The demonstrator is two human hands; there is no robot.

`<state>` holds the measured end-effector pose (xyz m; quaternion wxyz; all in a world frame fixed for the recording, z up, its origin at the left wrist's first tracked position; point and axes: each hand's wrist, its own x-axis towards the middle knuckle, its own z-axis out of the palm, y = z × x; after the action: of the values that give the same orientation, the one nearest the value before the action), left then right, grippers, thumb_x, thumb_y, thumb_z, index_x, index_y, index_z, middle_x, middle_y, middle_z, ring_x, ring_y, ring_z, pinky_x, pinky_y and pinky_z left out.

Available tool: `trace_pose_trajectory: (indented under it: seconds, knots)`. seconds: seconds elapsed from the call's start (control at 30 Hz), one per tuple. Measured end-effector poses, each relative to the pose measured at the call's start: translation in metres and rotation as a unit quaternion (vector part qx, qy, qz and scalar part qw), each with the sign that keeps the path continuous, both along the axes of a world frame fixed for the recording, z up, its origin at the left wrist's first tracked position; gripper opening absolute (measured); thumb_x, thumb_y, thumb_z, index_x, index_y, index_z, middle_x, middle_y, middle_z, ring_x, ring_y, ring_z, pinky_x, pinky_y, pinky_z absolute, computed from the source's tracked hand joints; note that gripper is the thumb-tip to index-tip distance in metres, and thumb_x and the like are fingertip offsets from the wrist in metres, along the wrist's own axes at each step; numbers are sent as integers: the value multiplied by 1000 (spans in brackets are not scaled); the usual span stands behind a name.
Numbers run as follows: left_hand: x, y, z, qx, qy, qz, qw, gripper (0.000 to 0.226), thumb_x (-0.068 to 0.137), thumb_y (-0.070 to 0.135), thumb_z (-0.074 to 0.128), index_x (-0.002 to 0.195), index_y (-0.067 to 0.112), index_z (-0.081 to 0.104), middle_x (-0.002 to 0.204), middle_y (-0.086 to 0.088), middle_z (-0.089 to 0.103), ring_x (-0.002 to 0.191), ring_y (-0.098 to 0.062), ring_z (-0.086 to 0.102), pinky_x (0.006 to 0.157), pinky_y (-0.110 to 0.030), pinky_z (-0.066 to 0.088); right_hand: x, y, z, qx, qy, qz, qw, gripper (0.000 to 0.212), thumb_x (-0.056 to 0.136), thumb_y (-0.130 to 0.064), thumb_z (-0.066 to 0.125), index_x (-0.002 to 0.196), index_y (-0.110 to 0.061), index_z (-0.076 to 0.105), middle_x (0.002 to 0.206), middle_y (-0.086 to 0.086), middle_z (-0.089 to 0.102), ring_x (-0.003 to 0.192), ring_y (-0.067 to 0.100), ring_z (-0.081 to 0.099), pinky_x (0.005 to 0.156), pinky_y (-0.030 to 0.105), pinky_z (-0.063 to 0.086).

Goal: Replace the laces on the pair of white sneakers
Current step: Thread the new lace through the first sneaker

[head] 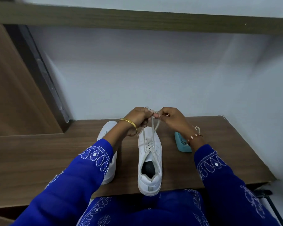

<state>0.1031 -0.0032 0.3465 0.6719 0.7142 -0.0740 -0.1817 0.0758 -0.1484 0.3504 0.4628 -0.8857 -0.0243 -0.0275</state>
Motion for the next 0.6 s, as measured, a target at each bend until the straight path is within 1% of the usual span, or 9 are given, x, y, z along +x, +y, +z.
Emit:
trace_pose_trajectory:
  seconds: [0.03,0.07,0.13,0.2,0.3,0.4,0.47,0.53,0.6]
  knots:
    - [1,1,-1,-5,7,4,1000,52,95,11,47,46,14,61,69,-9,52,41,-8,35,49,-23,32,1,-2,-1,-4,-21,-20,1000,15,88,-12,59,73,-12,61,69,-6,55,65,5,47,65,21,37]
    - [2,3,-1,-6,13,8,1000,49,96,12,47,51,15,66,66,-8,51,42,-9,36,50,-23,33,1,-2,-1,6,-39,-39,998,20,88,-12,59,68,-15,59,68,-5,57,67,8,51,68,24,41]
    - [3,6,0,-11,26,11,1000,32,96,14,47,71,8,67,50,1,52,43,-11,38,51,-22,37,-5,-3,4,47,-69,-54,995,29,88,-11,57,60,-19,56,64,-5,60,65,9,55,73,26,46]
    - [4,8,1,-30,44,10,999,26,96,16,46,79,5,63,46,5,57,43,-10,42,51,-20,41,-14,0,8,64,-75,-32,995,34,88,-9,57,56,-21,56,52,-11,57,53,3,52,63,20,45]
    - [4,9,0,-93,91,4,992,25,97,15,43,85,7,63,55,3,65,39,-5,45,46,-16,42,-30,9,0,51,-2,46,998,32,88,-7,55,58,-17,58,40,-13,53,40,-1,46,49,9,39]
    - [1,9,-2,-141,151,9,978,27,98,15,39,82,8,60,58,2,67,35,-3,44,42,-15,39,-35,6,-16,-7,82,118,990,27,91,-19,57,69,-8,68,47,-6,58,44,6,53,55,12,45]
    - [-1,10,-6,-169,176,5,970,28,98,15,38,78,10,57,57,2,65,33,-3,42,41,-15,37,-30,-1,-24,-35,120,146,981,27,92,-20,56,80,-1,71,49,-7,63,47,8,59,56,13,48]
    - [-2,13,-9,-192,180,-15,965,30,98,16,36,74,11,52,52,4,58,34,-5,39,40,-15,36,-24,-7,-29,-52,139,154,977,25,91,-22,57,82,-5,72,53,-9,65,50,9,62,57,15,49]
    - [-2,14,-10,-165,134,-30,977,33,99,16,36,69,11,49,48,5,50,35,-6,38,42,-17,36,-20,-11,-32,-38,131,130,982,23,90,-25,58,76,-12,71,61,-6,67,52,6,62,59,17,50]
